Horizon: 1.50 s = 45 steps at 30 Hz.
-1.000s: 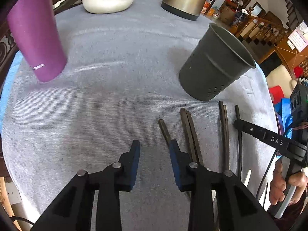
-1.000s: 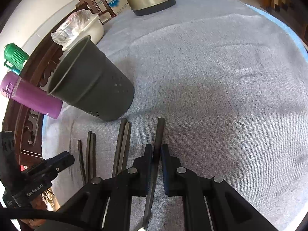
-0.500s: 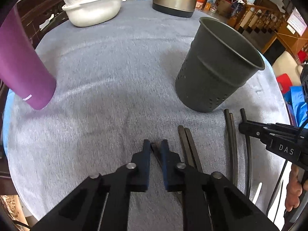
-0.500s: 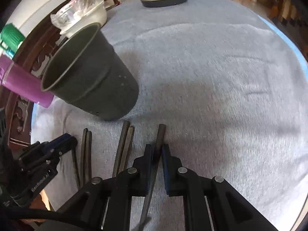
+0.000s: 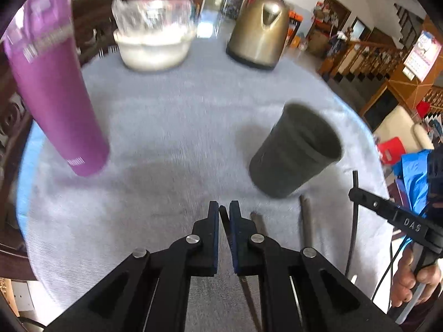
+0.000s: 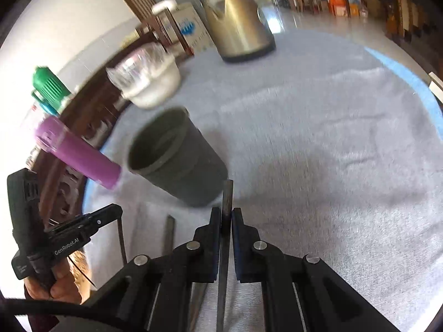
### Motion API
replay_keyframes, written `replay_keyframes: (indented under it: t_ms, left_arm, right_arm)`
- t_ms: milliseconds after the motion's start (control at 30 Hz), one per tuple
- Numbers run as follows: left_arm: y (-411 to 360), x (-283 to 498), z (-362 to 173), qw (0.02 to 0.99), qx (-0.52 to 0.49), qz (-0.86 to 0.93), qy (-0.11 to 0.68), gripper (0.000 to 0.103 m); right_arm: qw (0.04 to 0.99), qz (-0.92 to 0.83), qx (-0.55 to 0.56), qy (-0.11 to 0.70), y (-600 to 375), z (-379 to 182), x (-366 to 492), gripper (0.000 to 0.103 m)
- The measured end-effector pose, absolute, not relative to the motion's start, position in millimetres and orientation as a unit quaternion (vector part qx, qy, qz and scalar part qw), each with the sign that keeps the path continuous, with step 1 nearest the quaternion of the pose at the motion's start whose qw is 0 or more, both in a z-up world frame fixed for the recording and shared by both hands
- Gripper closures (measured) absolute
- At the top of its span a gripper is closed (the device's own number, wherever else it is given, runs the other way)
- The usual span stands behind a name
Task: Organize utensils
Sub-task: 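Close the right gripper on a dark chopstick, then lift the chopstick with the right gripper and carry it over the gray cup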
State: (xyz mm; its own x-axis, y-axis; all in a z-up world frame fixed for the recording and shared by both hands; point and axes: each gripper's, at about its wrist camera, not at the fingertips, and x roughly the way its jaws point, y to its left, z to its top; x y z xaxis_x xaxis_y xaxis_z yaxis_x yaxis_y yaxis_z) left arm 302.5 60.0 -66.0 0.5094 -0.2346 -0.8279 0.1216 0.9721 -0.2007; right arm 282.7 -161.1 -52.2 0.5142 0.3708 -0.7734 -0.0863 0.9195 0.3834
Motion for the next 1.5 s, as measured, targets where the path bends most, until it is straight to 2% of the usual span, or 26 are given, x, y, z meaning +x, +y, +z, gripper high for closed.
replay_keyframes:
  t_ms: [67,167,500,933,1500]
  left_arm:
    - [57,297,-52,0.878,-0.057,-0.104,0.463,0.096]
    - [56,289,-21,0.897,-0.055,-0.108,0.426,0.097]
    - [46,255,34,0.938,-0.046,-0.116,0.323,0.098]
    - [55,242,87,0.955,-0.1,-0.104,0.258,0.098]
    - [36,245,152,0.969,-0.106,-0.124,0.184,0.098]
  right_arm:
    - [0.869,0.138,0.161,0.447,-169,-43,273,0.095]
    - [0.88,0.149,0.178,0.415,-188,-57,290,0.095]
    - [0.919,0.152,0.192,0.308,-205,-17,256,0.095]
    - [0.942,0.141,0.223,0.21,-214,32,252,0.095]
    - [0.935,0.14,0.297,0.135,-233,75,266,0.095]
